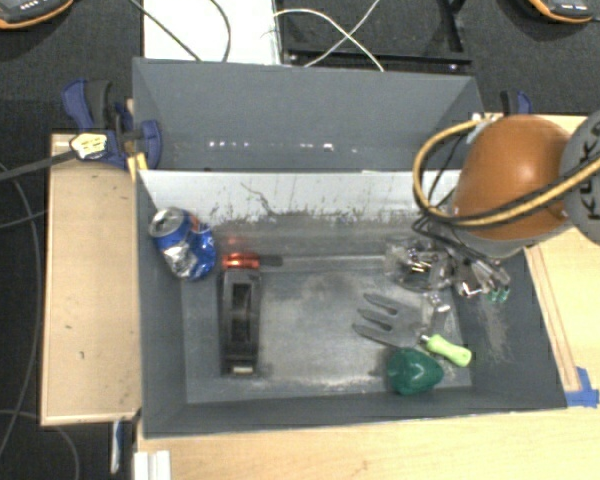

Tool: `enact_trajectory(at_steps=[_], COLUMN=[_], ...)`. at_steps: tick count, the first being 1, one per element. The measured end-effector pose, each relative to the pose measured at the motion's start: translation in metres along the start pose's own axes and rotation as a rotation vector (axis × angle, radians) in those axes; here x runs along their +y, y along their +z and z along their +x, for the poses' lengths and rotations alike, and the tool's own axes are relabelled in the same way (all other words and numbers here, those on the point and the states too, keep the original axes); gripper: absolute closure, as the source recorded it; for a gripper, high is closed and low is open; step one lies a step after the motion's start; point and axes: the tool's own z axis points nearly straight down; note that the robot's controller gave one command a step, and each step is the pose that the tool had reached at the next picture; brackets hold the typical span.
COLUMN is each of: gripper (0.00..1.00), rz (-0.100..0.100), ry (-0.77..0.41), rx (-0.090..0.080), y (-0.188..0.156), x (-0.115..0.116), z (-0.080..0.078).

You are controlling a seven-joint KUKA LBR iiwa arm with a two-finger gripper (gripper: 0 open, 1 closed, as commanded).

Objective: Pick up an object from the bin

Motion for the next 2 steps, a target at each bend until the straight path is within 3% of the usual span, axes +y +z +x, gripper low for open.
enact_trajectory(at_steps=[1,2], gripper=[0.00,0.00], rz=[0.001,-0.001], ry=[0.137,-0.056], rx=[-0.004,-0.001], y=[0.032,0.077], x=[-0.027,-0.001], z=[-0.006,-0.017])
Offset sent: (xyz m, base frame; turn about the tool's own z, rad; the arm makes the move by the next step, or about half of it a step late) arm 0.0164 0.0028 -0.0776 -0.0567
